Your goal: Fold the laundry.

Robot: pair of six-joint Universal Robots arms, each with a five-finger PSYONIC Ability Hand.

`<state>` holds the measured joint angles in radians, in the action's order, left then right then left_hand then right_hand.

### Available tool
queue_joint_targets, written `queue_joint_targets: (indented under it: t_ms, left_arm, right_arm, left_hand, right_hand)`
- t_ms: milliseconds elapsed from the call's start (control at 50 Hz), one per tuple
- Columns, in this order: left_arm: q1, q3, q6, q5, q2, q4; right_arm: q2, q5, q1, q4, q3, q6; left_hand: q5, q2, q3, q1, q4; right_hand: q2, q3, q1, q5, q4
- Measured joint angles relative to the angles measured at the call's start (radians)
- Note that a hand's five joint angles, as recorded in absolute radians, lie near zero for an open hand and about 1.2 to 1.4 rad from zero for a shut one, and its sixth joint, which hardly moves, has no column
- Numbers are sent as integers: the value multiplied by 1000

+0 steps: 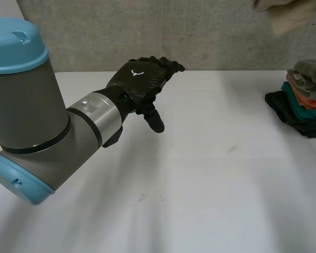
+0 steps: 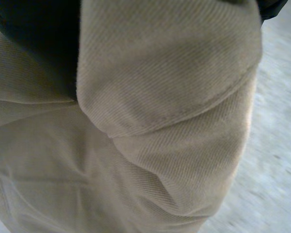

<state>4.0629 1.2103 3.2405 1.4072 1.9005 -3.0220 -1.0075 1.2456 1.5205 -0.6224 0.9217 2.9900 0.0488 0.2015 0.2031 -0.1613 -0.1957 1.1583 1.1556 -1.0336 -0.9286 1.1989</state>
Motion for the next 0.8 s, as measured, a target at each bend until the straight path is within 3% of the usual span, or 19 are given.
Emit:
queue_joint_targets:
  t_ms: [200, 260, 500, 620, 740, 760, 800]
  left_arm:
    - [-25, 25, 2, -1, -12, -23]
    - [-33, 30, 3, -1, -13, -26]
    - [-45, 44, 4, -1, -10, -41]
    - [-50, 52, 5, -1, -6, -45]
    - [-55, 55, 8, -1, -2, -45]
    - [-56, 55, 8, -1, -2, -45]
    - [-57, 55, 8, -1, -3, -45]
  right_arm:
    - [165, -147, -220, -21, -129, 224]
    - [251, -237, -285, -68, -145, 309]
    - [471, -427, -386, -227, -107, 436]
    - [518, -460, -388, -260, -81, 431]
    - [494, -437, -388, -274, -50, 425]
    - [482, -427, -388, -272, -43, 425]
    - [452, -407, -388, -262, -27, 424]
  left_hand:
    - [0, 0, 0, 0, 0]
    - [0, 0, 0, 0, 0]
    - [0, 0, 0, 0, 0]
    - [0, 0, 0, 0, 0]
    - [0, 0, 0, 0, 0]
    - [0, 0, 0, 0, 0]
    - [0, 0, 0, 0, 0]
  right_hand:
    - [0, 0, 0, 0, 0]
    - [0, 0, 0, 0, 0]
    - [7, 14, -6, -21, 0]
    - [8, 25, -6, -41, 1]
    - [-7, 15, -1, -36, -10]
    - [-104, -92, 12, 48, -126]
    - [-407, -393, 272, 350, -433]
